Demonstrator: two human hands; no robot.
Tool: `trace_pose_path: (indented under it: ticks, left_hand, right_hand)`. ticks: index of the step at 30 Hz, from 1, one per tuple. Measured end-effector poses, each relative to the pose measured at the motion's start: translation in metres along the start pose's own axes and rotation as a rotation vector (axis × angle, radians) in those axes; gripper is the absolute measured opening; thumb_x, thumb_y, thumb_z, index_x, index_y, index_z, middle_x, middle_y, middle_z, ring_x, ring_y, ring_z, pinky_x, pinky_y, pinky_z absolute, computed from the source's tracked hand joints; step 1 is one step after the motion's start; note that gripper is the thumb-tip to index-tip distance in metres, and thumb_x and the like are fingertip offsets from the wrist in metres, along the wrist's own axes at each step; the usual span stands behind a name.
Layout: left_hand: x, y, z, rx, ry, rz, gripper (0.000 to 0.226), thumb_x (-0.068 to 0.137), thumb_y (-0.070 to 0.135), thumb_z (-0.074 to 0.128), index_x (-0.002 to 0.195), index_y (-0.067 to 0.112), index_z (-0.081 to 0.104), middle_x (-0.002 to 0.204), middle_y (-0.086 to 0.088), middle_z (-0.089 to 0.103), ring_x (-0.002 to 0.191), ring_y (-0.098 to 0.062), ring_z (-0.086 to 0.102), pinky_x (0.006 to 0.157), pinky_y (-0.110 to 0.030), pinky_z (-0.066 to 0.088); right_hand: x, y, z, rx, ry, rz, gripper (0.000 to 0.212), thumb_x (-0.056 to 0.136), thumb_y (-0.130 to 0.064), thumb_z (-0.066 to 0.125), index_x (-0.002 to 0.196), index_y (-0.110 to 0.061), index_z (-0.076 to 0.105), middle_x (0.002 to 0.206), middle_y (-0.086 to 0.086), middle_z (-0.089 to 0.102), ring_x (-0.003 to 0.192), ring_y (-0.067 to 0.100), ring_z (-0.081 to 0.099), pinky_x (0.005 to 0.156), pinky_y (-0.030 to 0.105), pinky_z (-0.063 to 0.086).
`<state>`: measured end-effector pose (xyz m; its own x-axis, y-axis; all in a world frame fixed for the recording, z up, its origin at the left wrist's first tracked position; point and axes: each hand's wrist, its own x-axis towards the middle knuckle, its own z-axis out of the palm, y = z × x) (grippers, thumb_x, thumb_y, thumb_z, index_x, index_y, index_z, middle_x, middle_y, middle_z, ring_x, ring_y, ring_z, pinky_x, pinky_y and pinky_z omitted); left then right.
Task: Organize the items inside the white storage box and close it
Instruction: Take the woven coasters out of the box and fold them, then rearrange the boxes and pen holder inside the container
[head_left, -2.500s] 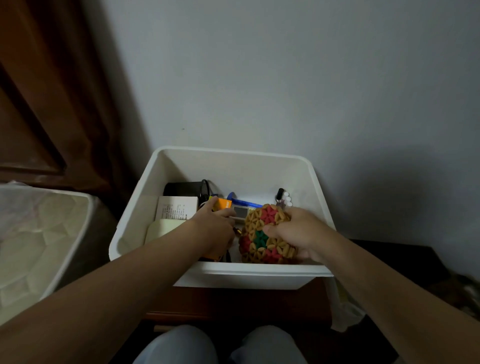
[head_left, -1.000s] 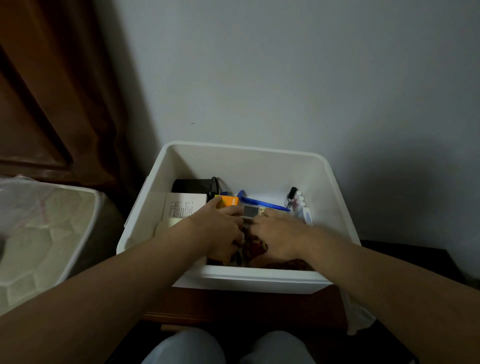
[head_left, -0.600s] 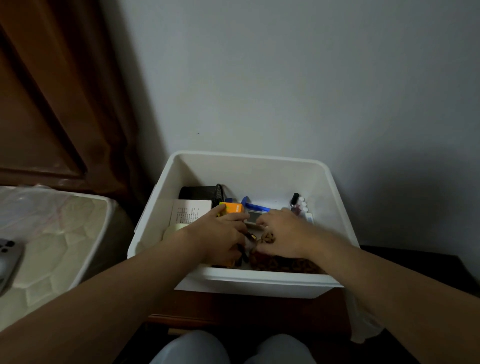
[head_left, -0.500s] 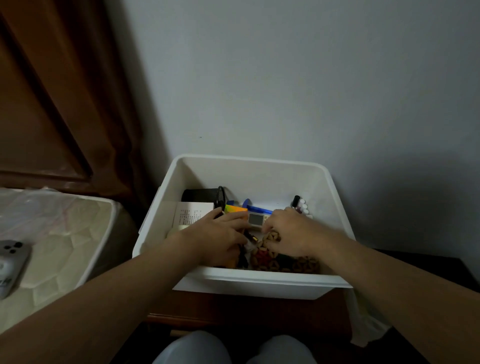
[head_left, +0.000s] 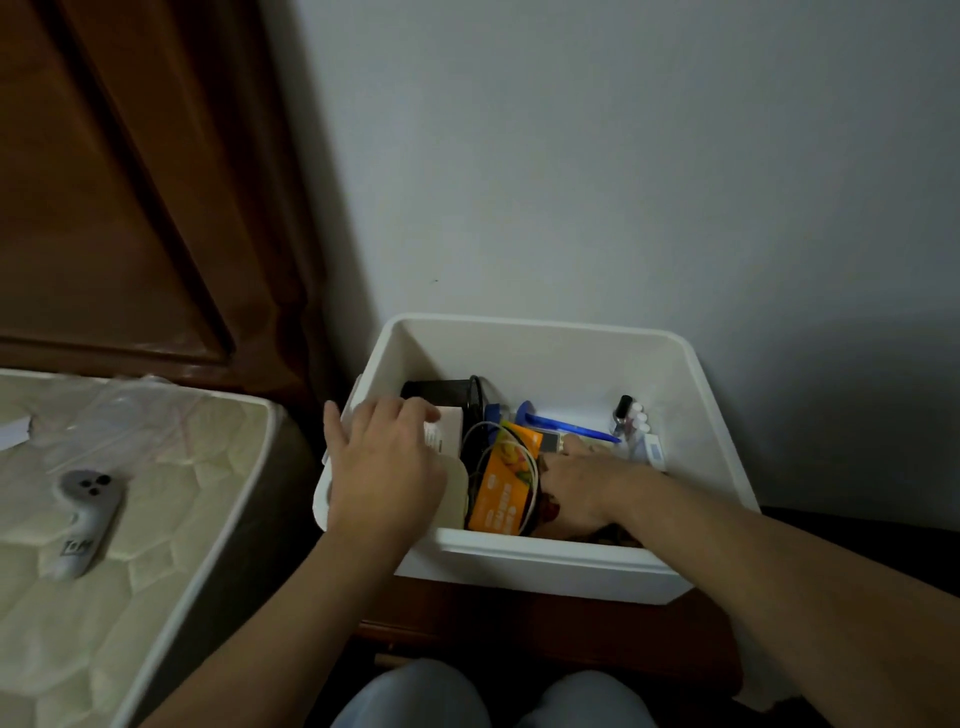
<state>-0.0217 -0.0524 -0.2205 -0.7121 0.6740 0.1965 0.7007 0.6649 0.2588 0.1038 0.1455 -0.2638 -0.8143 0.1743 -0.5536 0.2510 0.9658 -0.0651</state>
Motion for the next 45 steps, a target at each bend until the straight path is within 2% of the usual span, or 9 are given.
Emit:
trace_pose_path:
  ticks: [6, 10, 16, 20, 24, 28, 33, 37, 45]
  left_hand:
    - [0.006, 0.003, 0.0, 0.005, -0.078, -0.11, 0.043, 0.093, 0.021, 0.054, 0.134, 0.033, 0.056, 0.136, 0.005, 0.059, 0.138, -0.02, 0.044, 0.126, -0.058, 0.015]
    - [0.0, 0.003, -0.005, -0.146, 0.114, -0.139, 0.048, 0.087, 0.01, 0.059, 0.134, 0.023, 0.056, 0.138, -0.005, 0.05, 0.136, -0.029, 0.038, 0.114, -0.056, 0.037]
    - [-0.002, 0.003, -0.01, -0.257, 0.169, -0.26, 0.055, 0.087, 0.005, 0.058, 0.14, 0.016, 0.048, 0.143, -0.014, 0.045, 0.128, -0.034, 0.044, 0.097, -0.051, 0.052]
    - [-0.004, 0.005, -0.011, -0.261, 0.16, -0.212, 0.052, 0.087, 0.003, 0.055, 0.137, 0.017, 0.051, 0.14, -0.013, 0.046, 0.129, -0.034, 0.045, 0.096, -0.051, 0.051]
    - [-0.005, 0.002, -0.011, -0.34, 0.204, -0.206, 0.05, 0.085, -0.002, 0.055, 0.132, 0.016, 0.054, 0.134, -0.012, 0.048, 0.123, -0.032, 0.046, 0.094, -0.052, 0.051]
    - [-0.005, -0.001, -0.01, -0.411, 0.249, -0.177, 0.045, 0.086, -0.003, 0.053, 0.128, 0.014, 0.056, 0.129, -0.012, 0.049, 0.116, -0.03, 0.048, 0.091, -0.051, 0.051]
    - [-0.005, -0.005, -0.008, -0.427, 0.312, -0.144, 0.038, 0.089, 0.003, 0.05, 0.124, 0.015, 0.058, 0.123, -0.009, 0.054, 0.109, -0.028, 0.052, 0.091, -0.048, 0.048]
    - [-0.003, -0.005, -0.008, -0.407, 0.286, -0.119, 0.033, 0.091, 0.008, 0.056, 0.122, 0.018, 0.059, 0.122, -0.005, 0.055, 0.108, -0.024, 0.052, 0.095, -0.045, 0.048]
    - [0.006, 0.0, 0.002, -0.208, -0.179, 0.389, 0.032, 0.103, 0.043, 0.044, 0.134, 0.038, 0.052, 0.132, 0.014, 0.051, 0.12, -0.01, 0.049, 0.102, -0.038, 0.045]
  right_hand:
    - [-0.001, -0.001, -0.004, 0.023, 0.0, 0.03, 0.06, 0.089, -0.08, 0.051, 0.142, -0.051, 0.051, 0.147, -0.01, 0.048, 0.126, 0.026, 0.039, 0.102, 0.044, 0.032]
    - [-0.011, -0.001, -0.009, 0.204, -0.006, 0.125, 0.043, 0.09, -0.048, 0.071, 0.129, -0.033, 0.066, 0.129, -0.003, 0.064, 0.113, 0.022, 0.059, 0.102, 0.04, 0.051]
    - [-0.019, -0.024, -0.037, 0.547, 0.556, 0.32, 0.02, 0.091, -0.015, 0.063, 0.104, -0.028, 0.072, 0.105, -0.006, 0.07, 0.097, 0.015, 0.067, 0.087, 0.037, 0.06]
    - [-0.008, -0.068, -0.052, 0.769, 0.301, 0.164, 0.033, 0.091, -0.031, 0.072, 0.123, -0.024, 0.065, 0.109, -0.006, 0.071, 0.101, 0.012, 0.067, 0.088, 0.032, 0.058]
    - [0.012, -0.096, -0.049, 0.761, 0.08, 0.212, 0.06, 0.093, -0.026, 0.071, 0.144, -0.018, 0.041, 0.096, -0.005, 0.052, 0.083, 0.011, 0.054, 0.06, 0.025, 0.045]
    - [0.023, -0.1, -0.045, 0.802, 0.116, 0.262, 0.06, 0.092, -0.009, 0.067, 0.145, -0.02, 0.04, 0.095, -0.002, 0.05, 0.08, 0.011, 0.051, 0.056, 0.023, 0.041]
    - [0.005, -0.082, -0.053, 1.1, 0.184, 0.161, 0.022, 0.094, -0.013, 0.07, 0.107, -0.029, 0.061, 0.111, -0.001, 0.066, 0.101, 0.017, 0.067, 0.076, 0.032, 0.063]
    - [-0.036, -0.034, -0.07, 1.313, 0.363, 0.136, 0.026, 0.097, -0.018, 0.074, 0.118, -0.02, 0.06, 0.124, 0.005, 0.068, 0.107, 0.022, 0.072, 0.079, 0.04, 0.066]
    - [-0.103, 0.043, -0.079, 0.616, 0.174, 0.302, 0.048, 0.093, -0.013, 0.075, 0.131, -0.035, 0.055, 0.11, 0.0, 0.059, 0.091, 0.02, 0.069, 0.065, 0.038, 0.067]
